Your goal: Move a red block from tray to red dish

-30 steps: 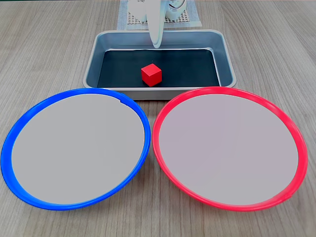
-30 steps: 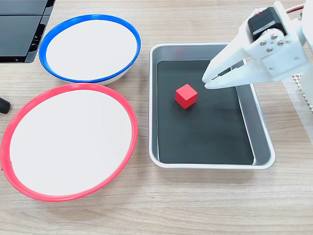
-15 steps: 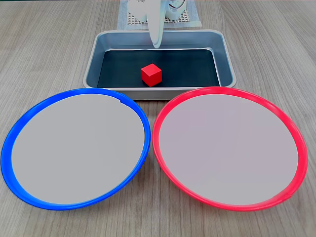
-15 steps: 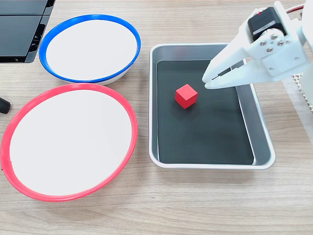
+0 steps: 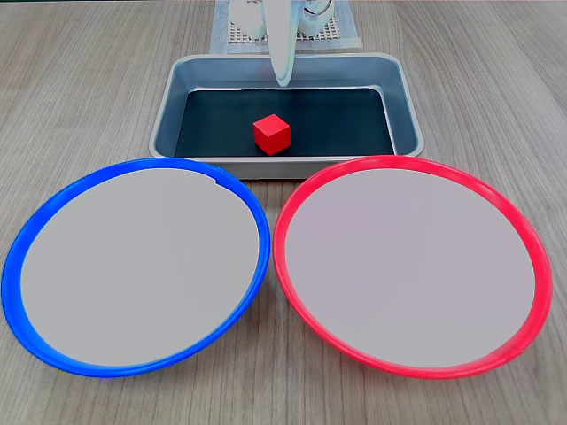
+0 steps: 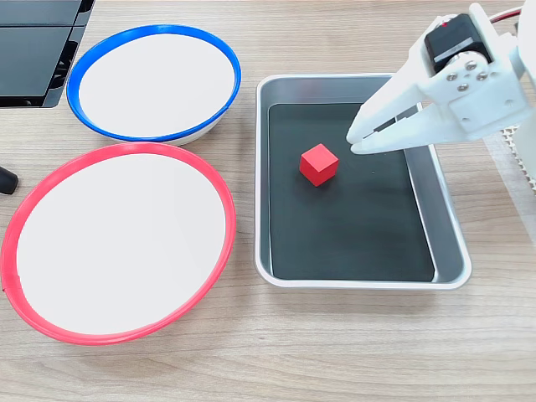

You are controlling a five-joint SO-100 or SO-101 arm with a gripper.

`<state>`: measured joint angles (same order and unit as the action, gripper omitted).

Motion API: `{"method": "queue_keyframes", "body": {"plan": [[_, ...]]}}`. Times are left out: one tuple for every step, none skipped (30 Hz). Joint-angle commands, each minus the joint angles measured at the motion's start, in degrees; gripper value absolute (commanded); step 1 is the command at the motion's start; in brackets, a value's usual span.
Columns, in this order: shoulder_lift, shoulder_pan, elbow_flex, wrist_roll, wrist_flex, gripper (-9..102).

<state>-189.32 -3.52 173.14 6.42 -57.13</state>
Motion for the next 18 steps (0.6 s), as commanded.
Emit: {"method": "queue_keyframes", "body": {"plan": [[-1.32, -1.41, -0.7, -7.56, -1.58, 0], [-1.32, -2.64, -1.58, -14.24, -2.46, 0], [-1.32, -3.6, -2.72, -23.64, -3.78, 0], [-1.05, -4.22, -4.22, -34.1, -5.62, 0], [-0.79, -5.01, -5.71, -44.47, -6.86, 0], [-0.44, -6.68, -6.94, -49.83, -6.68, 0], [0.18, -8.7, -8.0, -51.68, -5.27, 0], [1.23, -10.2, -8.88, -53.17, -3.08, 0], [2.46, -11.16, -9.49, -53.79, -0.26, 0], [3.69, -11.34, -9.93, -56.43, 1.67, 0], [5.01, -11.25, -10.46, -58.36, 3.08, 0], [7.73, -10.81, -11.25, -61.17, 4.48, 0], [13.01, -9.76, -13.01, -64.42, 5.63, 0], [17.84, -9.14, -15.03, -66.01, 5.54, 1], [22.41, -8.53, -17.4, -65.92, 5.1, 3], [27.69, -7.82, -20.3, -65.57, 3.78, 7], [32.34, -7.12, -22.94, -64.69, 2.81, 9], [36.3, -6.5, -25.49, -63.02, 1.67, 12]]}}
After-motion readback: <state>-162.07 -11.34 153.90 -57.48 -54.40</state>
